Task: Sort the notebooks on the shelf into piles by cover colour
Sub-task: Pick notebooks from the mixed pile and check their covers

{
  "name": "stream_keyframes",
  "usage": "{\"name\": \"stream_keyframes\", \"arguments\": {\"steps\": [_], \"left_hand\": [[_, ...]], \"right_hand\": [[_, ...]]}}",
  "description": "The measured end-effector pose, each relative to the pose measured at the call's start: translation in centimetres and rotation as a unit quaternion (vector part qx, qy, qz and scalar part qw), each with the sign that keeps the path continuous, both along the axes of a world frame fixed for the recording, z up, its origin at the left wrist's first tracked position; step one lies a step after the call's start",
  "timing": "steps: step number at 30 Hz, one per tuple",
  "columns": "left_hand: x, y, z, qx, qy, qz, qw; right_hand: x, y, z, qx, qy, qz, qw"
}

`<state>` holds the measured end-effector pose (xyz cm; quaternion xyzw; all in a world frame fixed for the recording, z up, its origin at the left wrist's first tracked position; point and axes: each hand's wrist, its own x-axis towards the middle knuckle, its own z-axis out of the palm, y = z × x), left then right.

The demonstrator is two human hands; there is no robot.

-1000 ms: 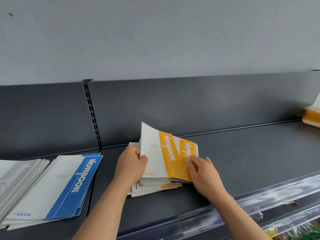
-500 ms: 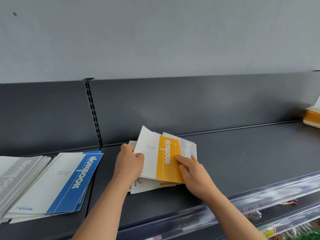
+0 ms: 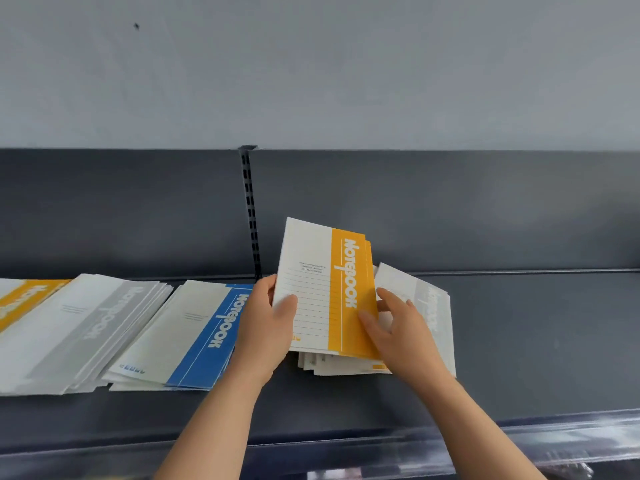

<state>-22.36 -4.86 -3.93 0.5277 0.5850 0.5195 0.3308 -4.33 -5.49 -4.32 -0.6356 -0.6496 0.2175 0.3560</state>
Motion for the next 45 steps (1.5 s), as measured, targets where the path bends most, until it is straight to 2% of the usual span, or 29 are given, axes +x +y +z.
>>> {"name": "stream_keyframes", "arguments": {"steps": [6,12,27,36,45], "left_hand": [[-6.5,-1.7,0.7,0.026,0.038,0.054,0.998],[-15.0,-3.8,0.8,-0.007,0.103,0.082,0.991],[-40.5,-10.7,2.2,-0.007,0.158,0.143,0.977],[-50.7,-11.9,1.6,-0.012,0.156,0.226,0.961],[-58.4,-12.6,1.1,-0.008,0.127,0.316,0.940]], "right_hand": [[-6.7,0.2,0.8,0.043,0.036,0.049,0.997],[-15.2,0.1,1.2,0.083,0.041,0.110,0.990],[-41.3,-2.6,0.8,0.052,0.038,0.175,0.982],[-52.3,-1.9,0.9,0.040,0.023,0.219,0.975],[-62.2,-0.2,0.1,0.070,0.015,0.319,0.945]]}}
